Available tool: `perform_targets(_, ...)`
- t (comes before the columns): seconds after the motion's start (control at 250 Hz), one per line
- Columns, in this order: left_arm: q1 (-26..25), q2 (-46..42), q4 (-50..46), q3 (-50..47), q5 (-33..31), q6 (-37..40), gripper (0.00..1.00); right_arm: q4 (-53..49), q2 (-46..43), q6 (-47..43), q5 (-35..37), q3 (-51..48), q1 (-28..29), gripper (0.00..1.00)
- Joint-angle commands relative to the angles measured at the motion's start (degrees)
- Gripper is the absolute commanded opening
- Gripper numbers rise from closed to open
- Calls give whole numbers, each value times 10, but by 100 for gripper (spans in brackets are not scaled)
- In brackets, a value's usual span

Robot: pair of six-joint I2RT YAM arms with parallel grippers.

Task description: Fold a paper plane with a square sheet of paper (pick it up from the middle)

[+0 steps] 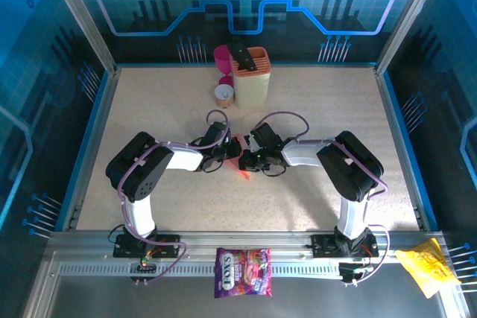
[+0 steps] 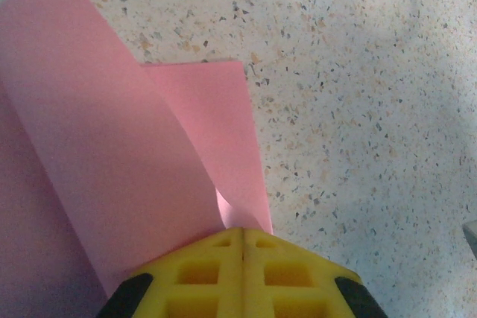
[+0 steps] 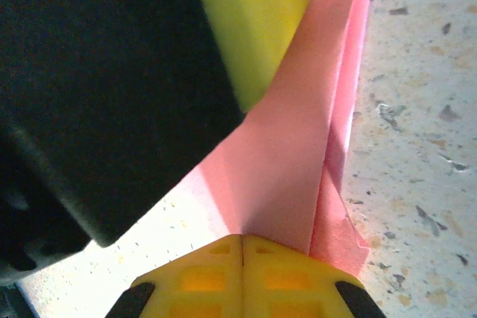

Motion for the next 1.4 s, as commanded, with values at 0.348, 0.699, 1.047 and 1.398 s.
perform_targets(0.348,1,31,-86,-5,-37,2,0,-101,-37,-88,0,-38,13,0)
perform_targets(0.699,2,30,-88,-5,-40,2,0,-83,-61,-82,10,-134,12,0)
perform_targets(1.047,0,33,-88,-11,-44,-3,0,-99,-141,-67,7,-168,-32,0)
perform_targets(1.398,2,35,-81,-15,-42,-11,0,-97,-149,-23,-4,-61,0,0)
